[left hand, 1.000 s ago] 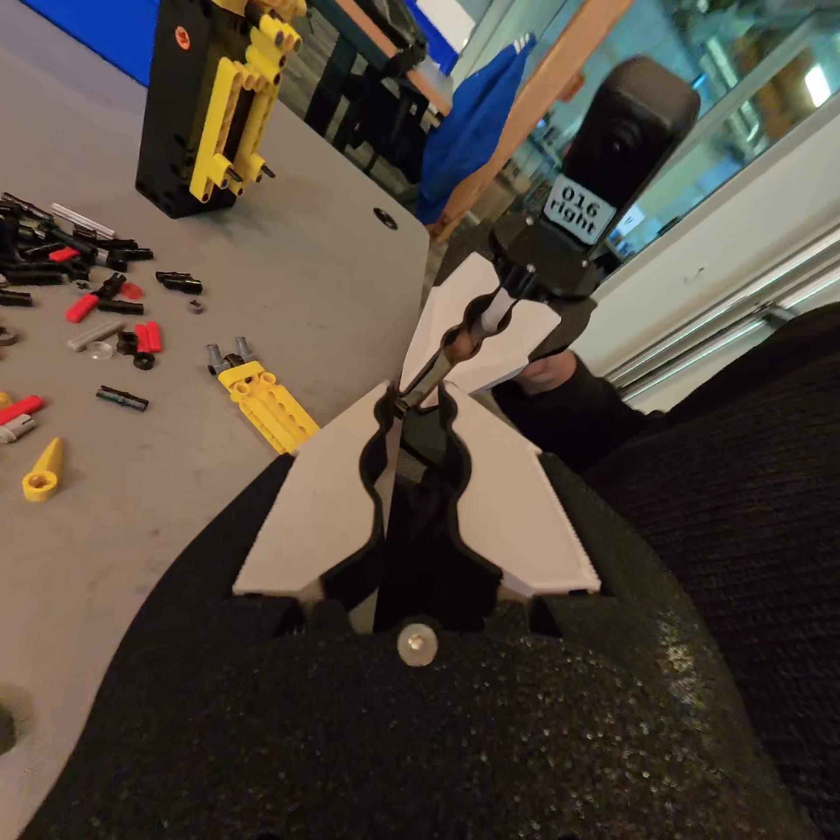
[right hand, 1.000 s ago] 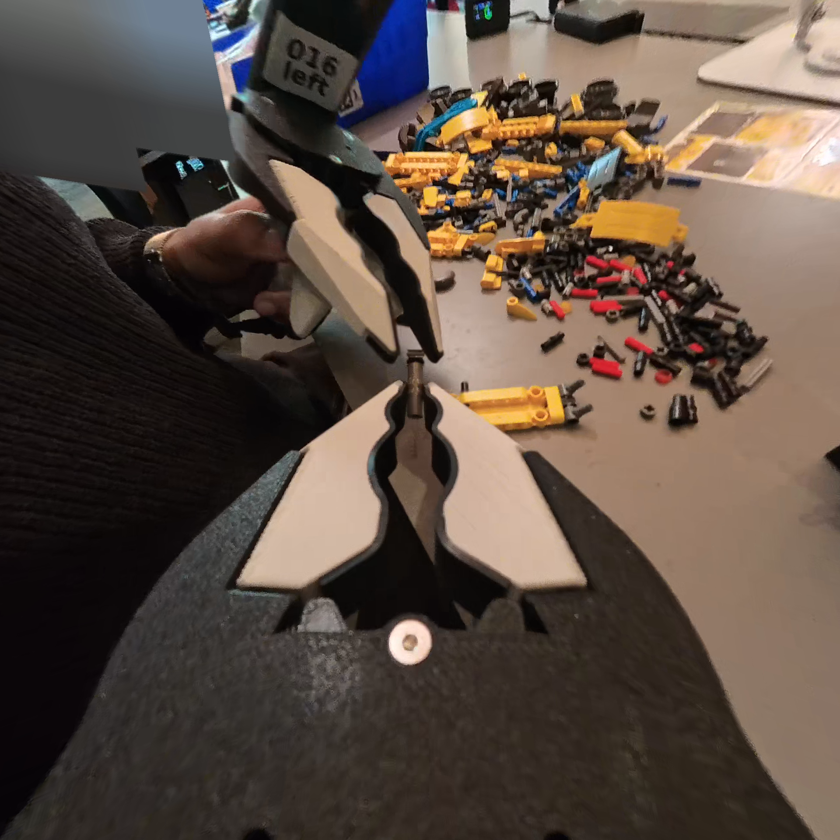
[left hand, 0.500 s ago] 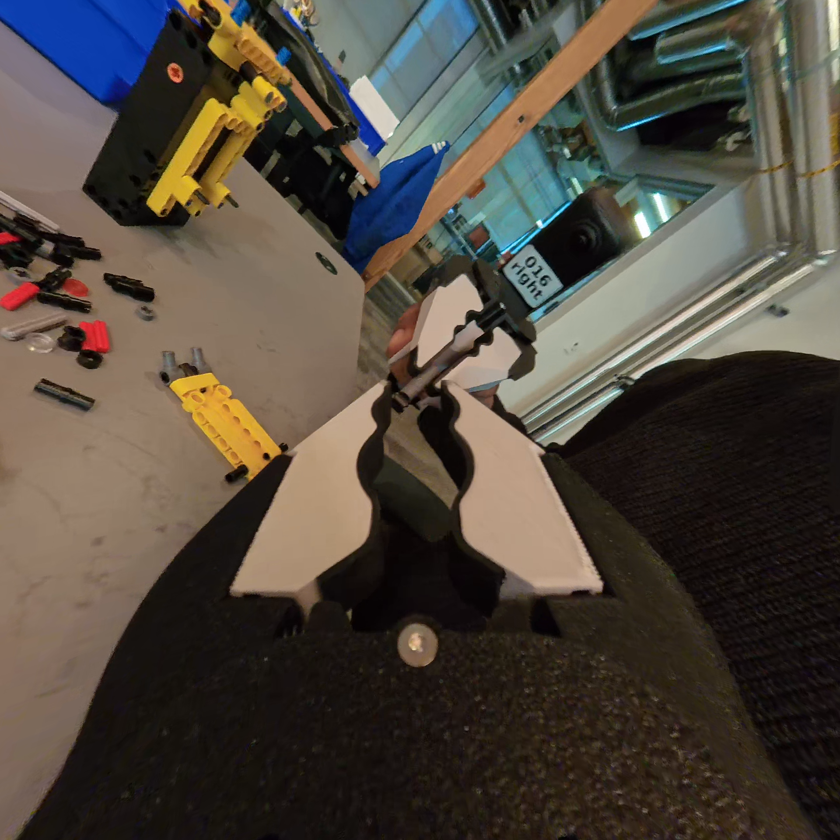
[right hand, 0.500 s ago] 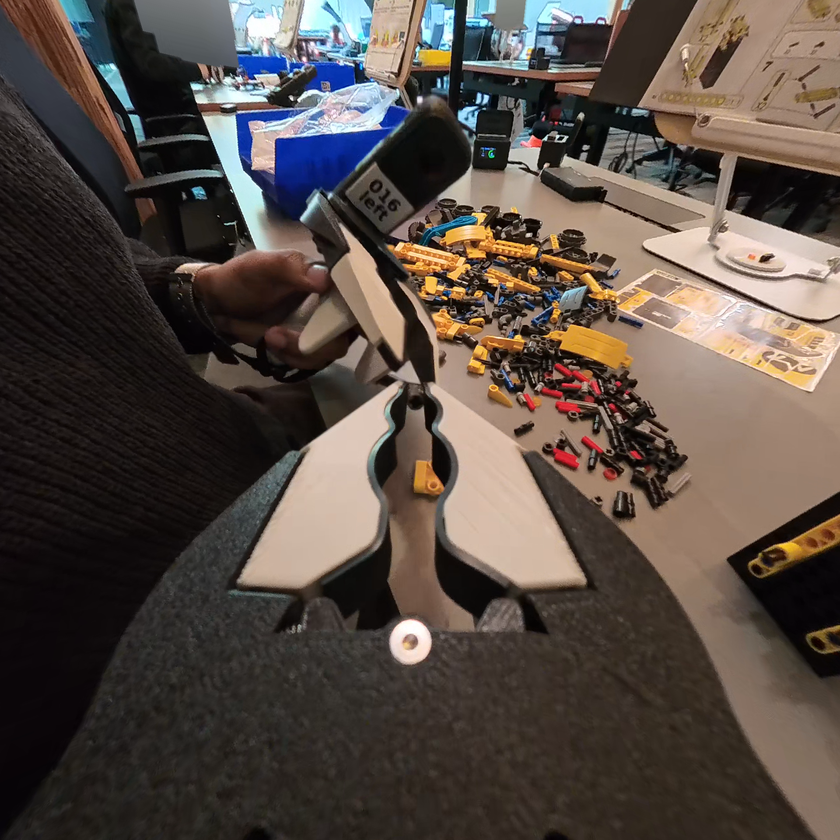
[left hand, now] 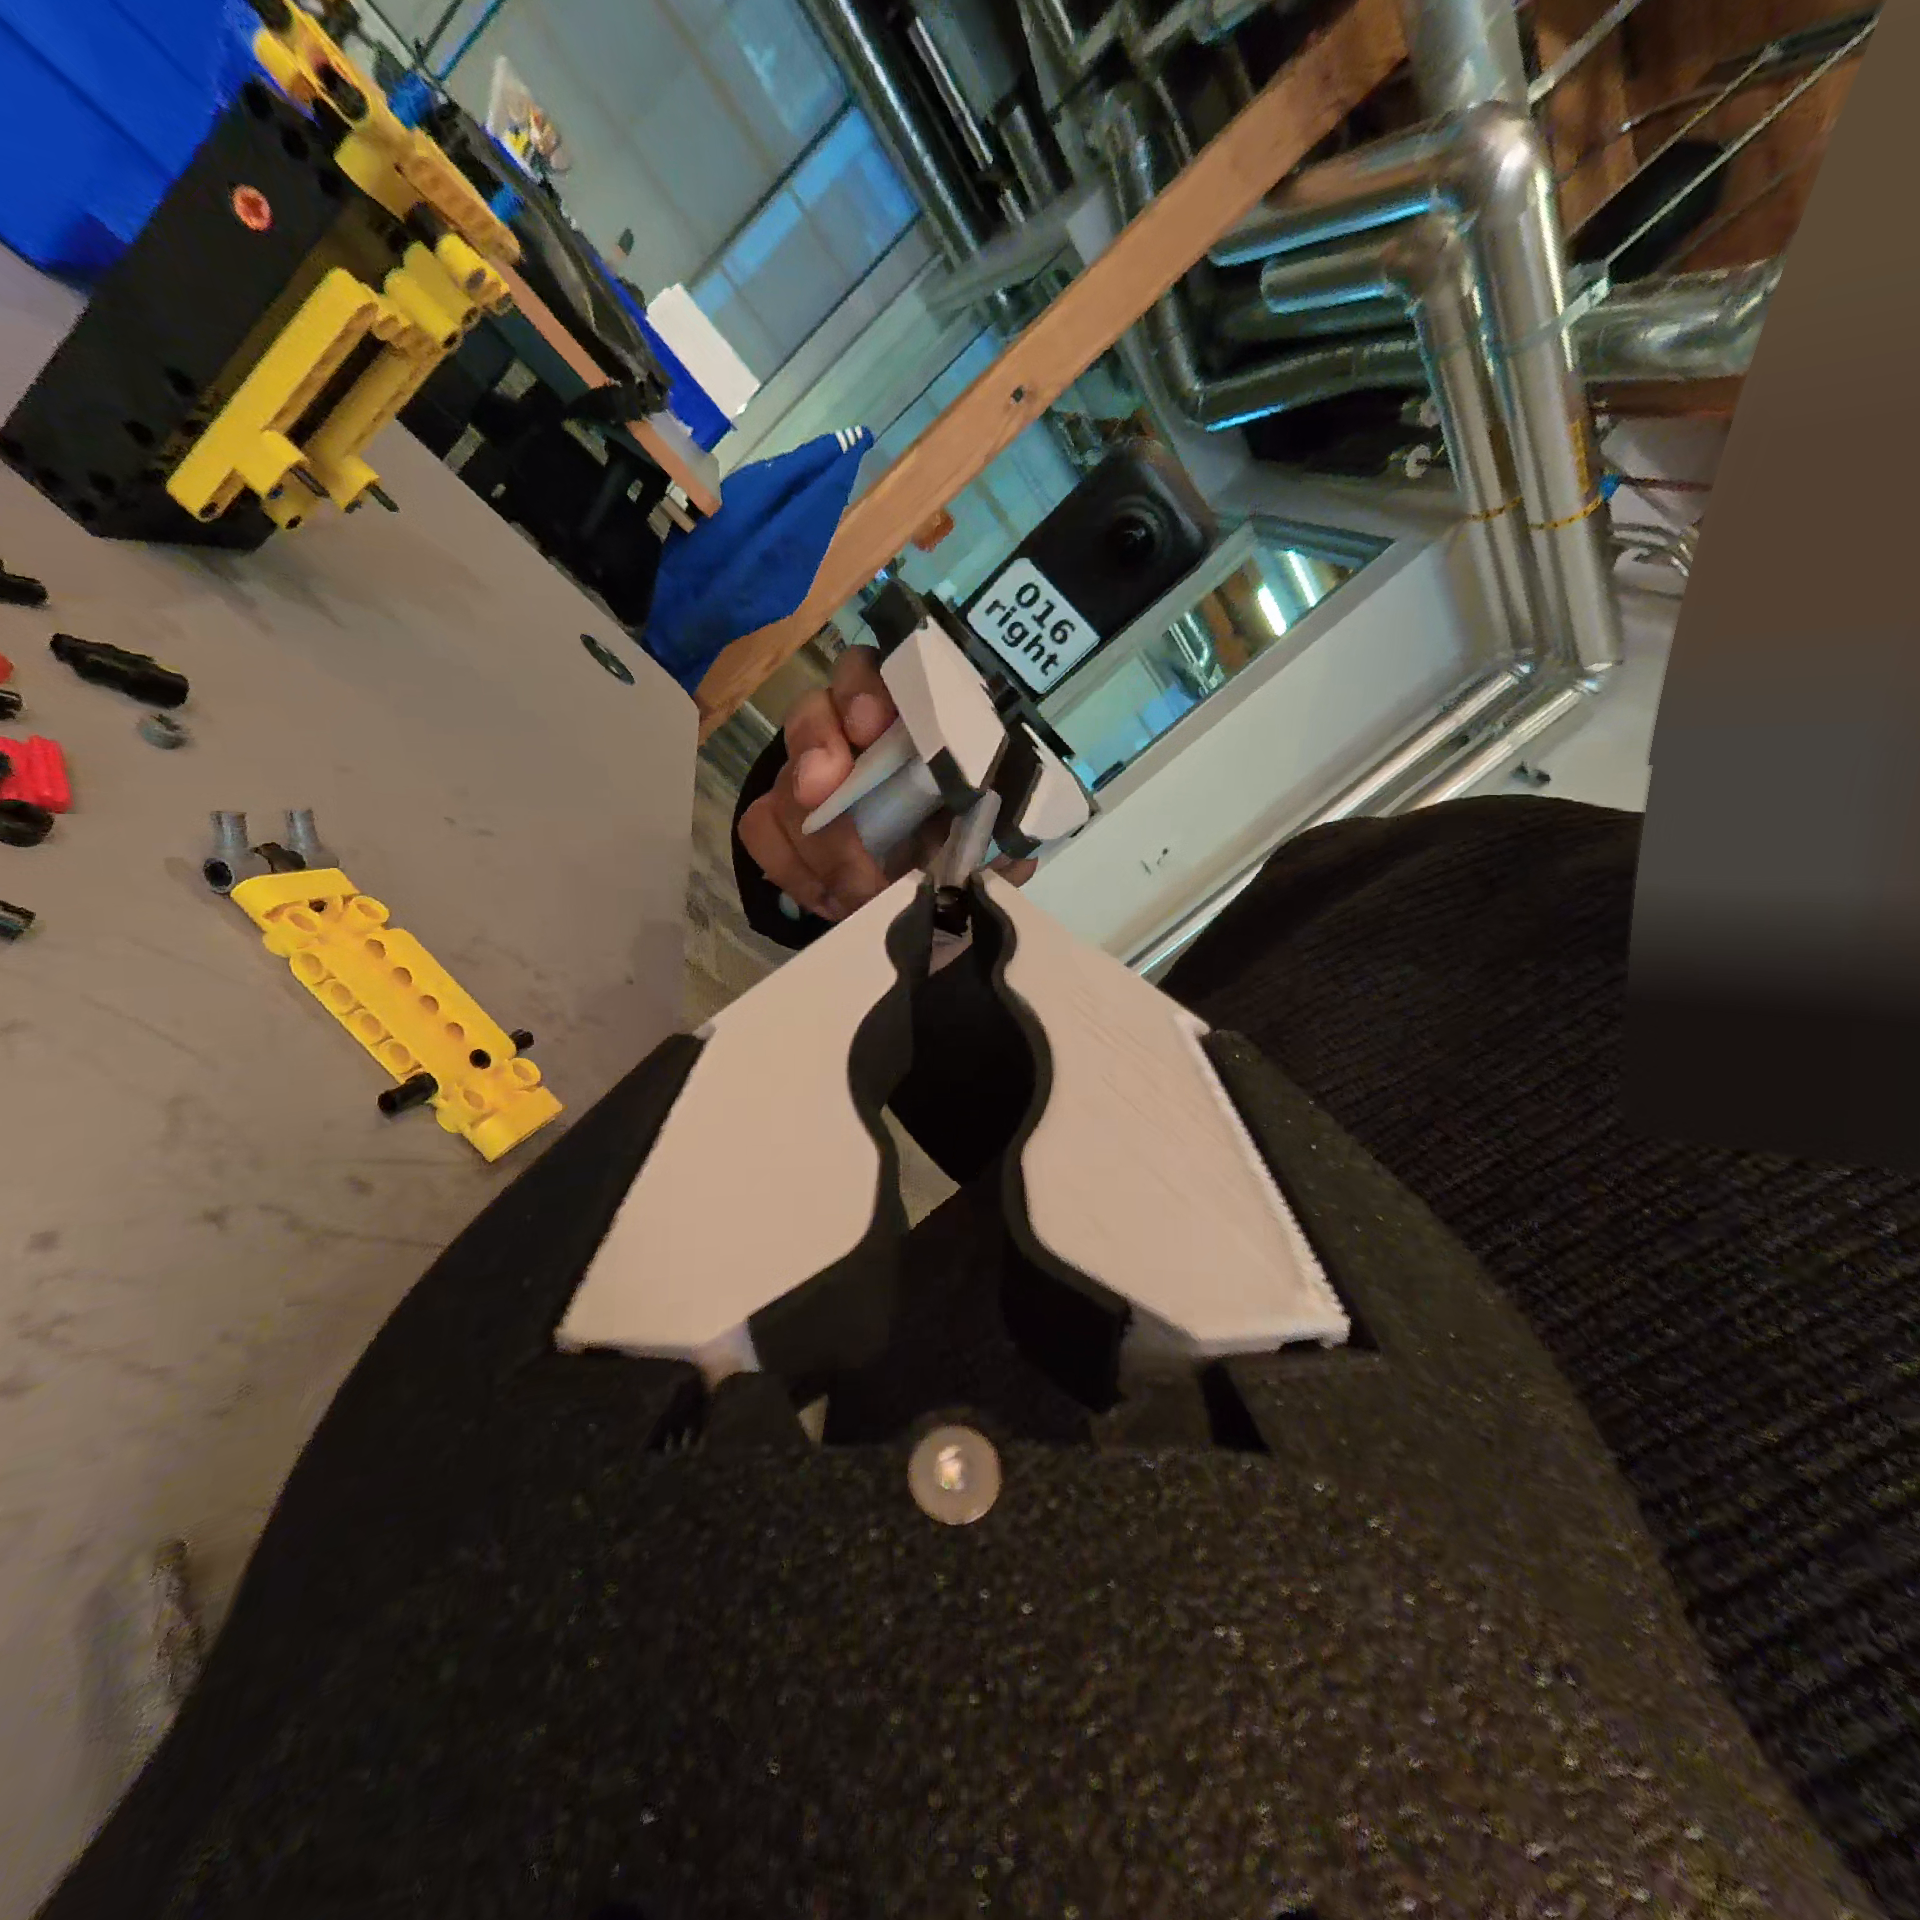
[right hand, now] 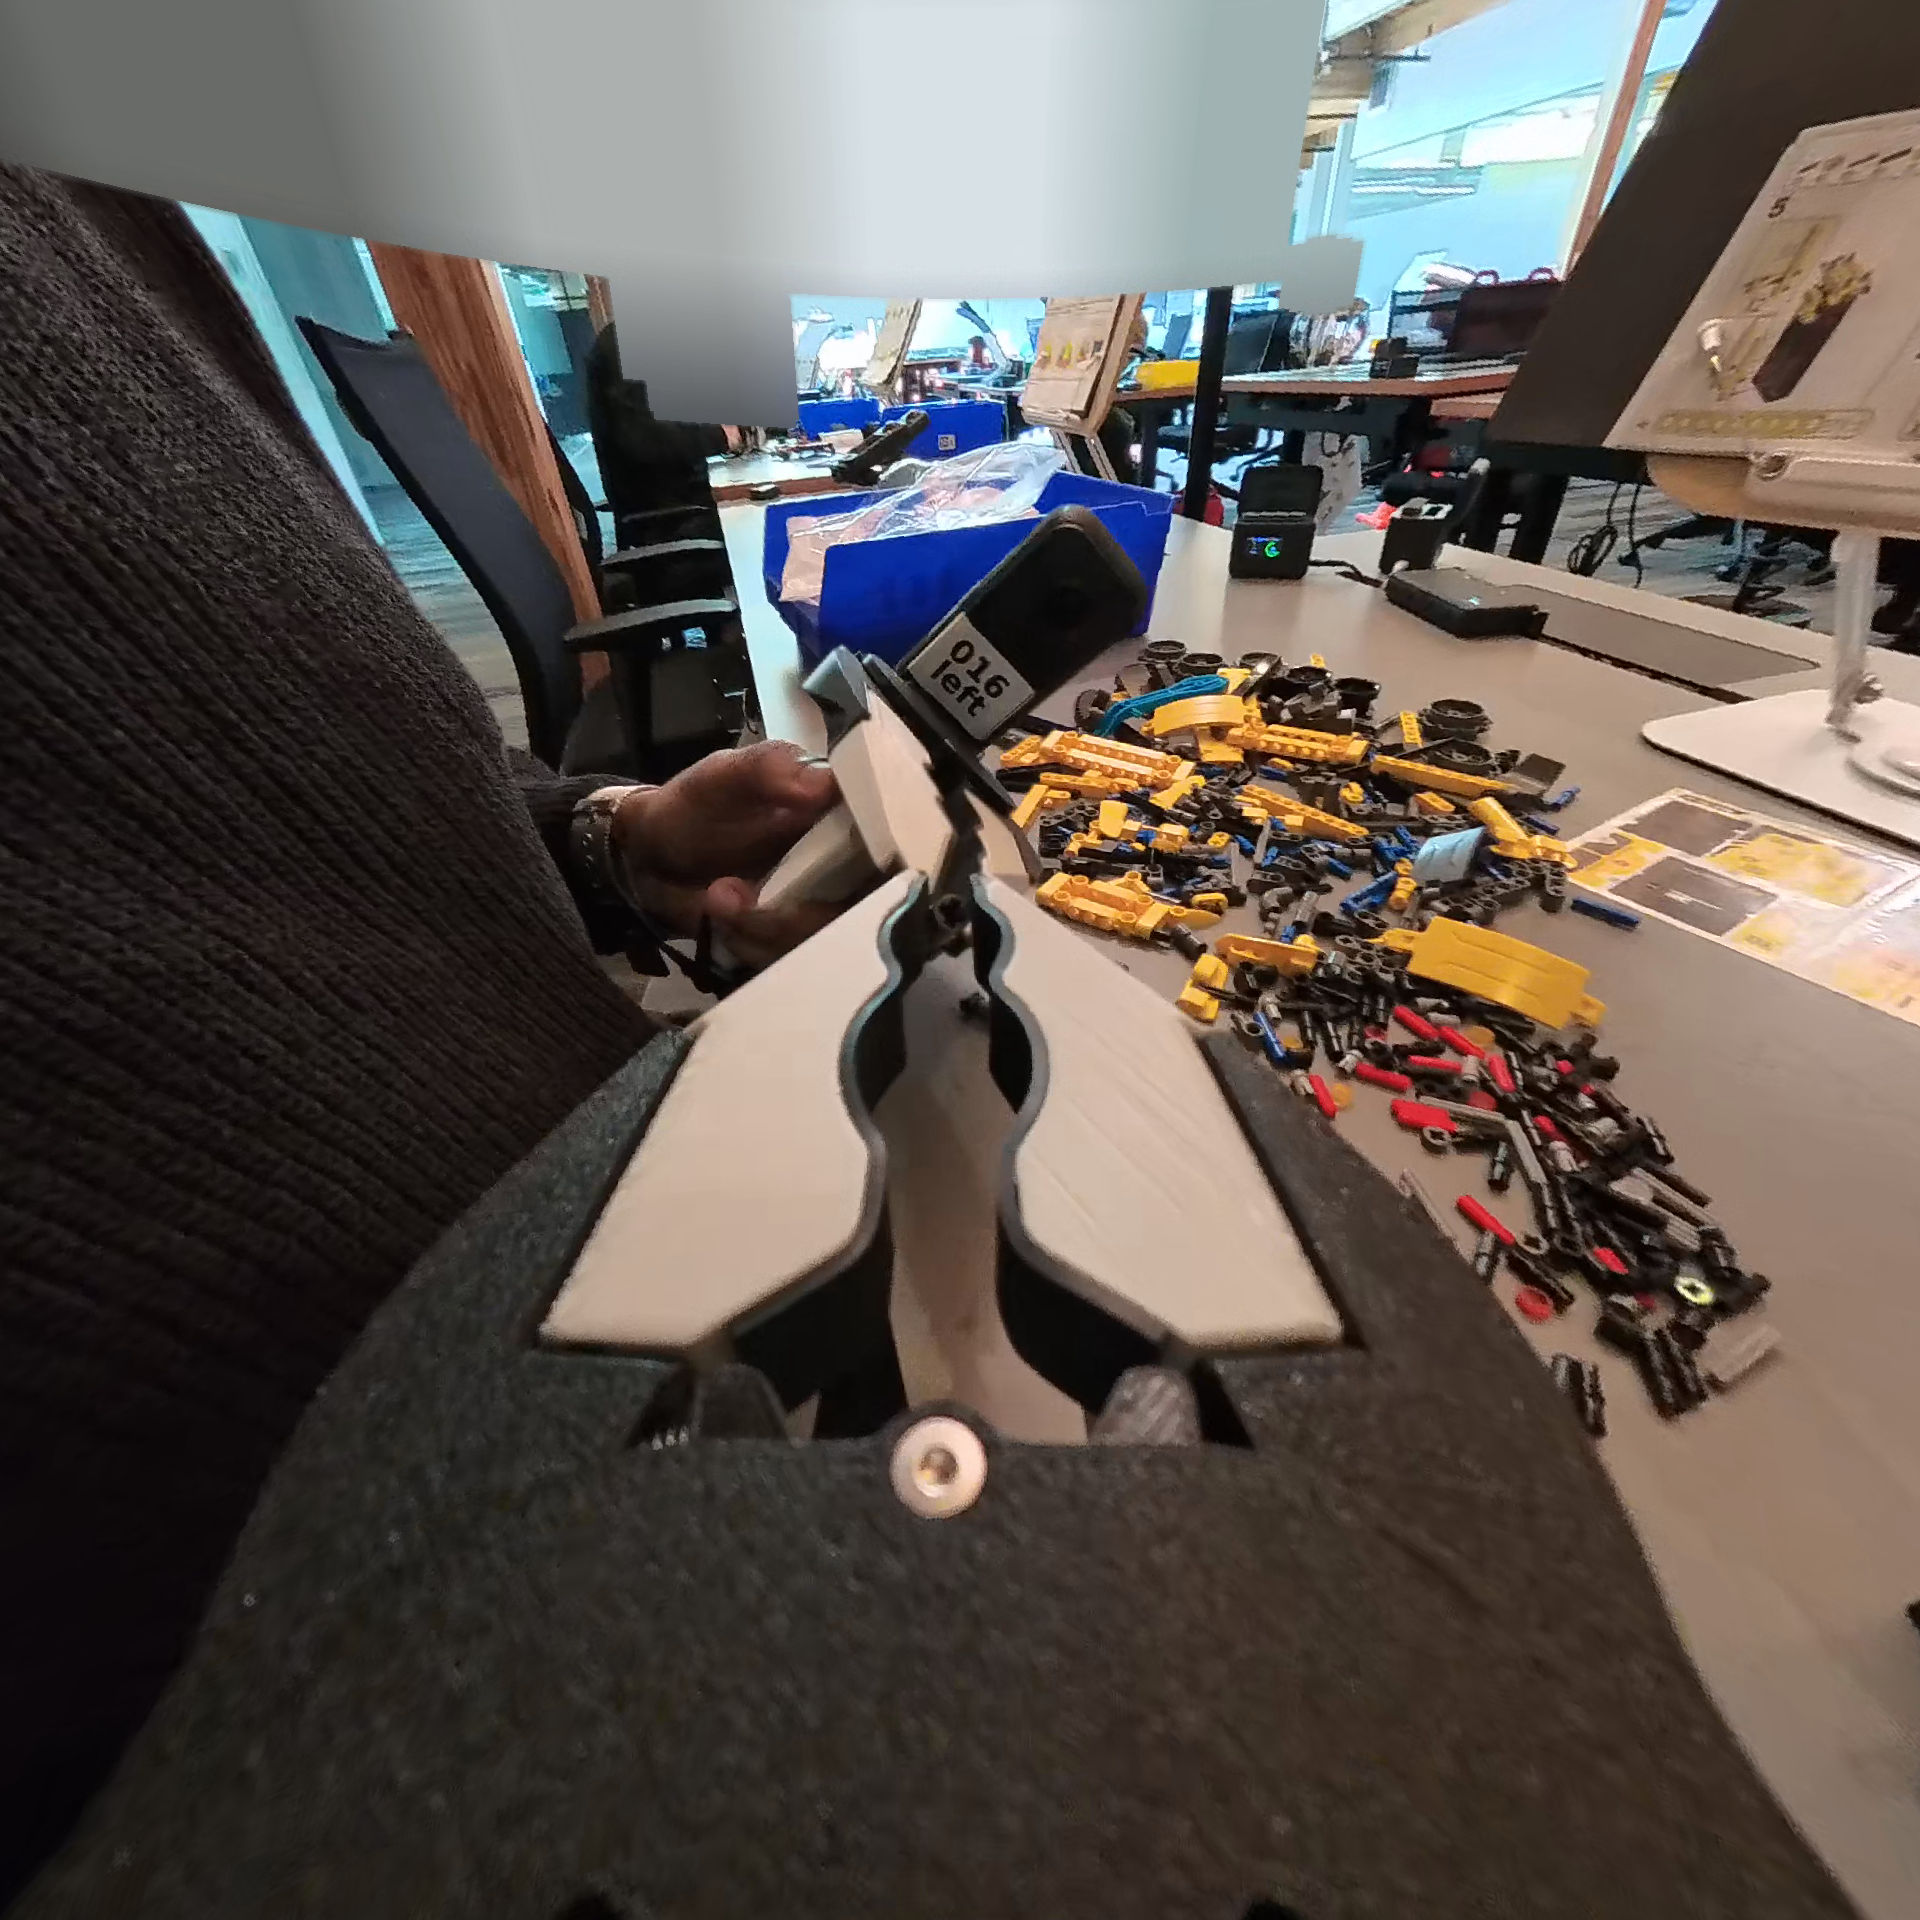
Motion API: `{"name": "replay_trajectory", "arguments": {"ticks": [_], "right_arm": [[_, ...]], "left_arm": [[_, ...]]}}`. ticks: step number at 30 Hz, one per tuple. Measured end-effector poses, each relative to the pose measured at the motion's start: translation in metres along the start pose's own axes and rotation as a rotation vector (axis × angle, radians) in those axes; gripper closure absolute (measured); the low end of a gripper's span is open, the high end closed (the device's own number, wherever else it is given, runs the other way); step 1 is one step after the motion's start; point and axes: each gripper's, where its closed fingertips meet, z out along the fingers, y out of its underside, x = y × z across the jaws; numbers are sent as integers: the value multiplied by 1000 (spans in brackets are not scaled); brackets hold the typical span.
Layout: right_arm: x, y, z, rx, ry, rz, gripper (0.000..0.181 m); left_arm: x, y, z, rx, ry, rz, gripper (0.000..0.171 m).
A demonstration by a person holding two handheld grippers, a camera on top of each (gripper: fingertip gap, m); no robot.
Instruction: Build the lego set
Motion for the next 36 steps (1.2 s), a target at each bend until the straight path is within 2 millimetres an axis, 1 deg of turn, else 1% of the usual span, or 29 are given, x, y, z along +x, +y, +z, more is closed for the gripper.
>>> {"name": "replay_trajectory", "arguments": {"ticks": [6, 11, 16, 21, 26, 29, 33, 36], "right_arm": [[4, -1, 10, 0, -30, 24, 174], [9, -4, 16, 5, -41, 38, 174], [10, -5, 18, 30, -49, 62, 174], [13, -3, 18, 48, -17, 91, 174], [24, 7, 19, 62, 42, 184, 173], [28, 9, 19, 84, 53, 255, 165], [30, 12, 13, 75, 92, 273, 162], [39, 15, 1, 54, 229, 197, 161]], "left_arm": [[0, -6, -10, 52, -26, 25, 168], [0, -12, -17, 83, -68, 89, 171], [-1, -14, -19, 99, -90, 114, 171], [-4, -14, -18, 105, -118, 131, 171], [-16, -14, -20, 112, -217, 151, 171], [-18, -16, -22, 140, -250, 158, 171], [-19, -15, -24, 156, -280, 163, 171], [-18, -19, -26, 194, -288, 152, 171]]}}
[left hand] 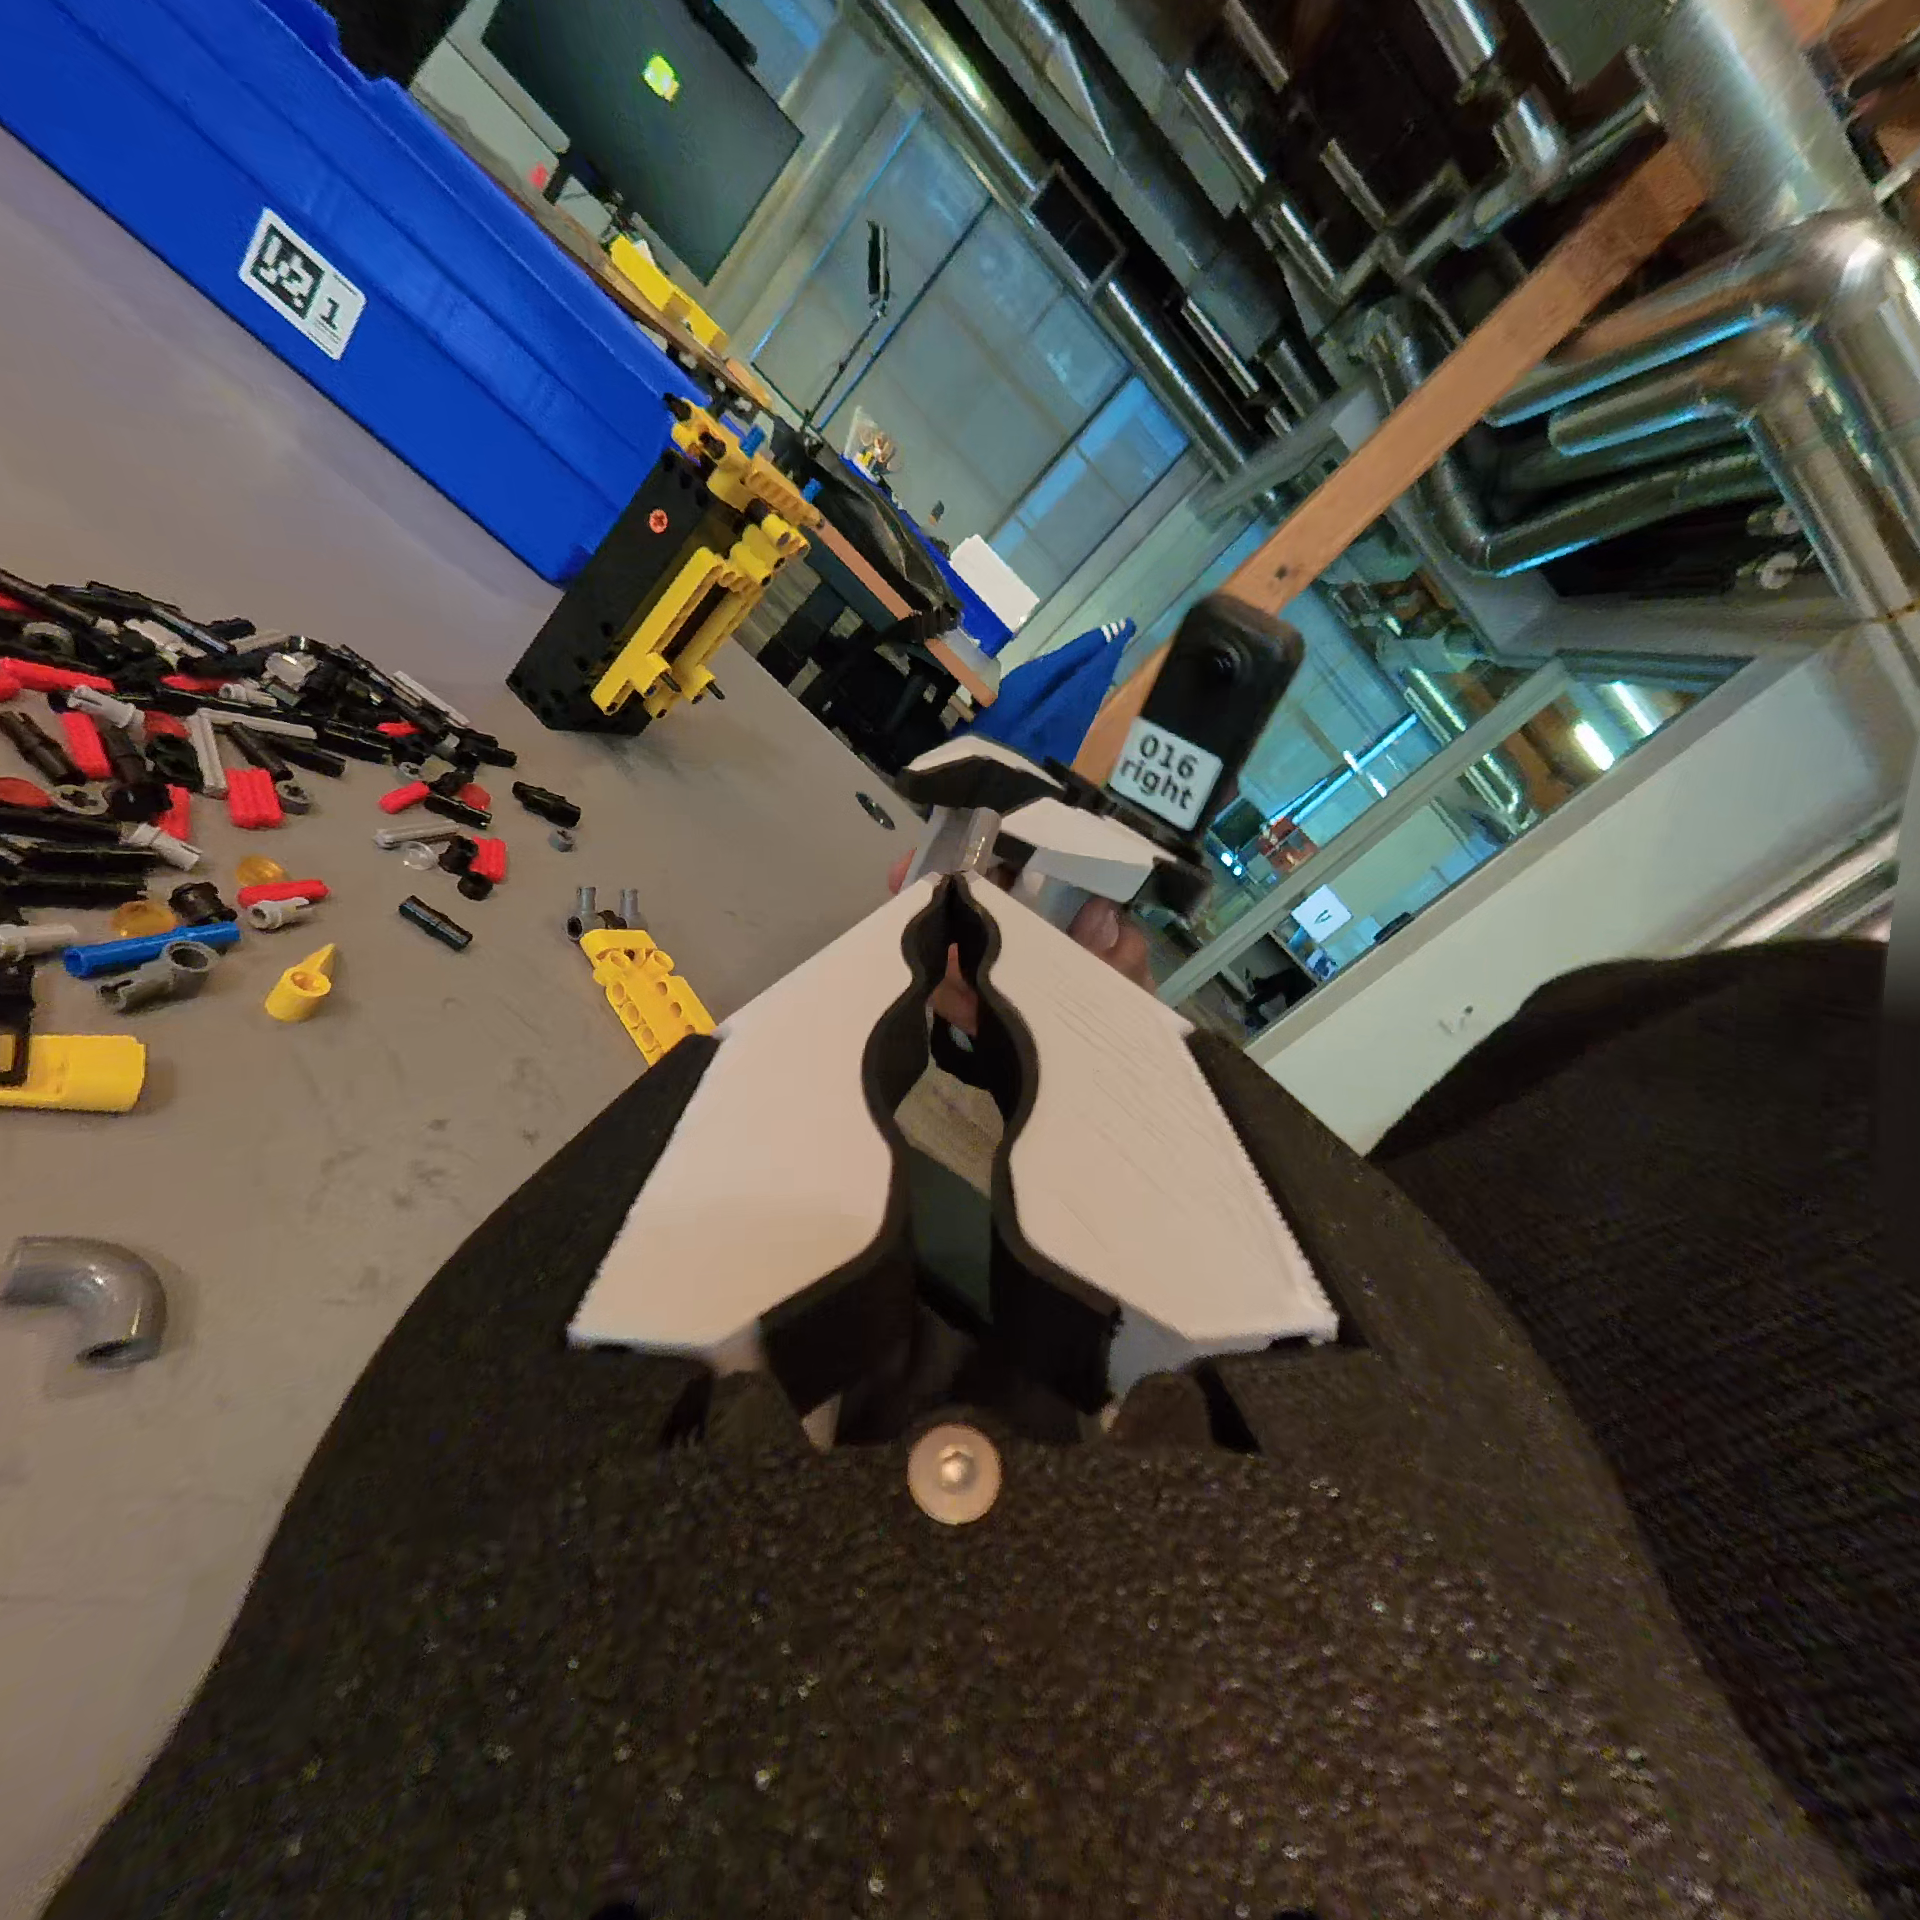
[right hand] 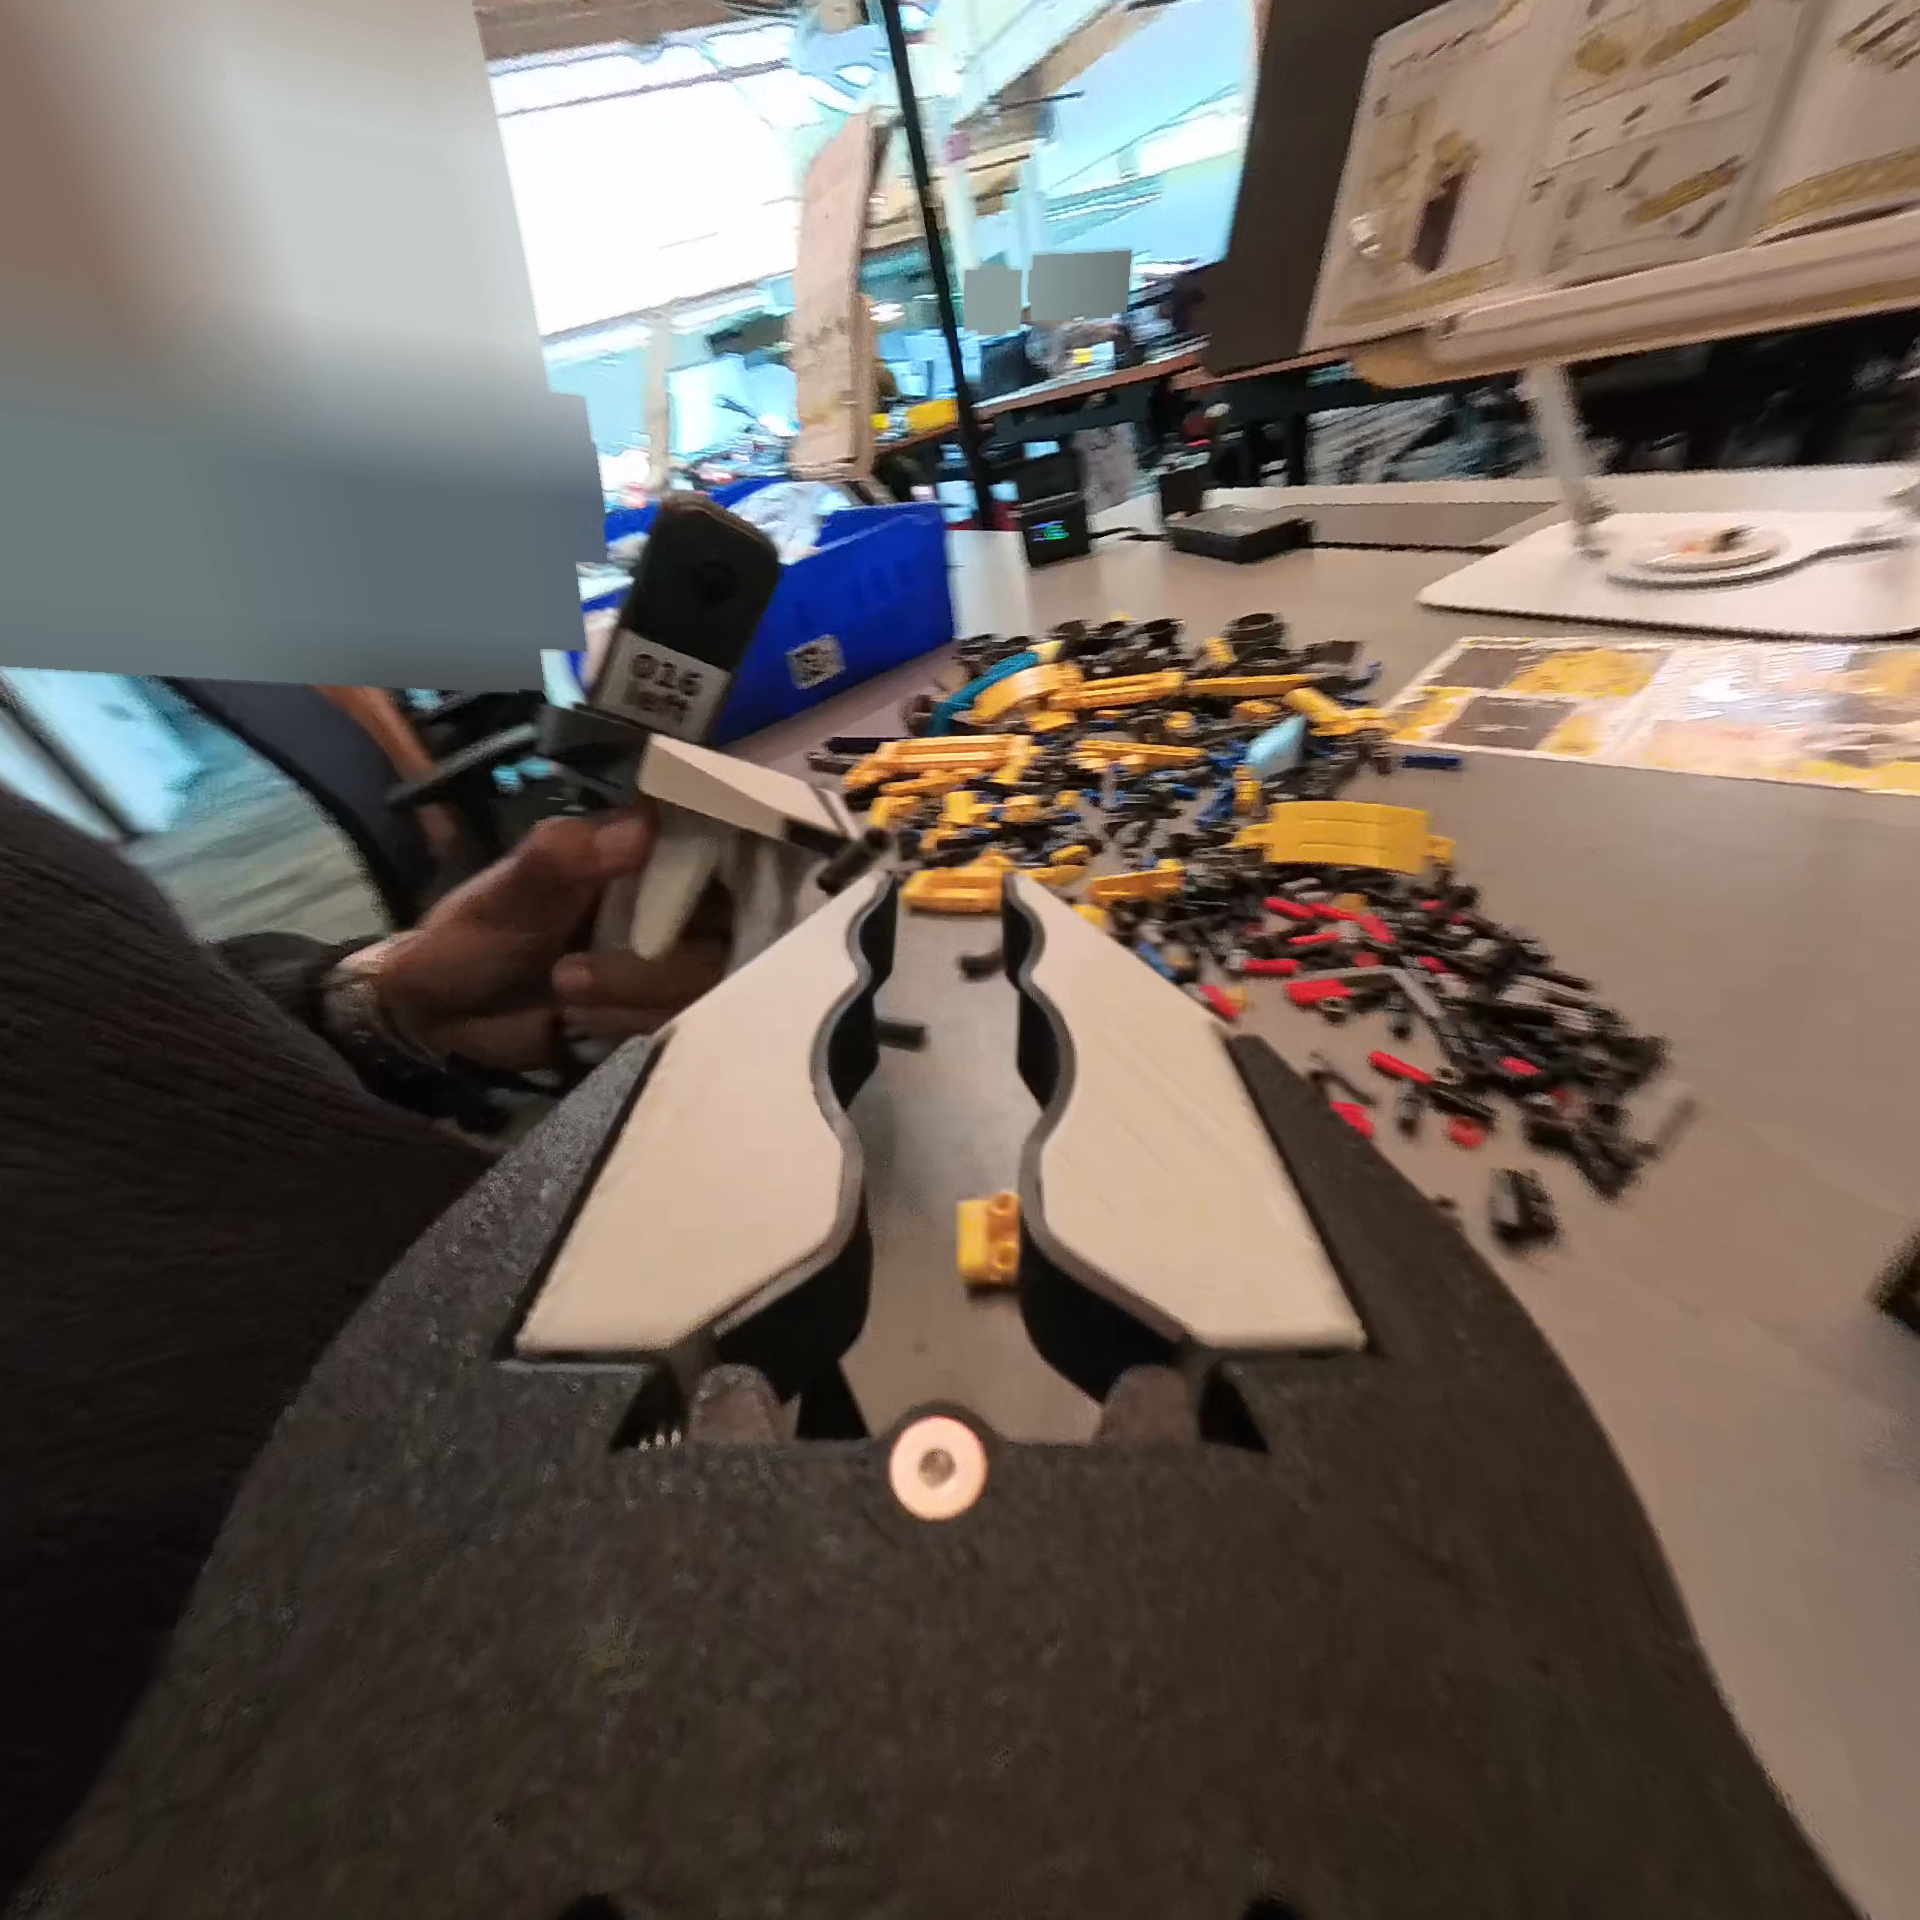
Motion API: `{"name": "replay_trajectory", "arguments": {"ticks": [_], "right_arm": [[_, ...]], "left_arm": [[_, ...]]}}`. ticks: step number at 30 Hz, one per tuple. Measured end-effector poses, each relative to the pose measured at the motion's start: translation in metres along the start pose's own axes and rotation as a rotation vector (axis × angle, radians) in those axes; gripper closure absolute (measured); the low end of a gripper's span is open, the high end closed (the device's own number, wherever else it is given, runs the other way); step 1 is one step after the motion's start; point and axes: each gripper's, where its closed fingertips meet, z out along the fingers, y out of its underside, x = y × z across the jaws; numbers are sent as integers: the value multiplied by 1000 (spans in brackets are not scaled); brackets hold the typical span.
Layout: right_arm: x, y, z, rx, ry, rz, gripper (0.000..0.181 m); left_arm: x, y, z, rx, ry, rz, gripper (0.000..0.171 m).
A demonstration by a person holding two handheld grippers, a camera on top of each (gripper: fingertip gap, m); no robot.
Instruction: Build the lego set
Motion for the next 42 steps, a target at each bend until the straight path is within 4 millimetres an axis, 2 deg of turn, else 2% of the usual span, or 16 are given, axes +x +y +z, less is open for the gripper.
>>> {"name": "replay_trajectory", "arguments": {"ticks": [3, 5, 10, 13, 17, 21, 23, 25, 27, 29, 31, 33, 37, 42], "right_arm": [[6, -3, -10, 18, 135, -107, 161], [-3, -6, -10, 35, 128, -104, 160], [-28, -11, -12, 104, 24, 34, 159], [-37, -7, -9, 106, -30, 127, 159], [-41, 2, -1, 72, -48, 176, 159], [-41, 12, 4, 41, -74, 242, 174], [-38, 14, 2, 41, -78, 261, 175], [-28, 19, -3, 11, -35, 254, 175], [-13, 23, -14, -27, 38, 219, 175], [6, 35, -28, -117, 137, 161, 175], [18, 51, -39, -234, 202, 103, 175], [22, 62, -44, -309, 216, 57, 175], [16, 79, -37, -379, 126, 57, 175], [19, 87, -33, -401, 73, 53, 175]], "left_arm": [[0, -3, -1, 48, 9, -42, 171], [4, -2, 0, 64, 37, -75, 171], [15, 9, 1, 56, 37, -21, 171], [20, 10, -2, 74, 15, 14, 171], [21, 16, 0, 69, -29, 73, 171], [20, 21, 5, 44, -67, 122, 171], [18, 22, 8, 23, -83, 142, 171], [6, 23, 11, 0, -161, 162, 165], [-5, 27, 12, -57, -233, 209, 134], [-21, 34, 15, -143, -362, 305, 124], [-29, 44, 20, -238, -436, 404, 124], [-37, 55, 27, -325, -483, 442, 124], [-60, 69, 29, -439, -578, 482, 123], [-72, 77, 28, -524, -626, 528, 124]]}}
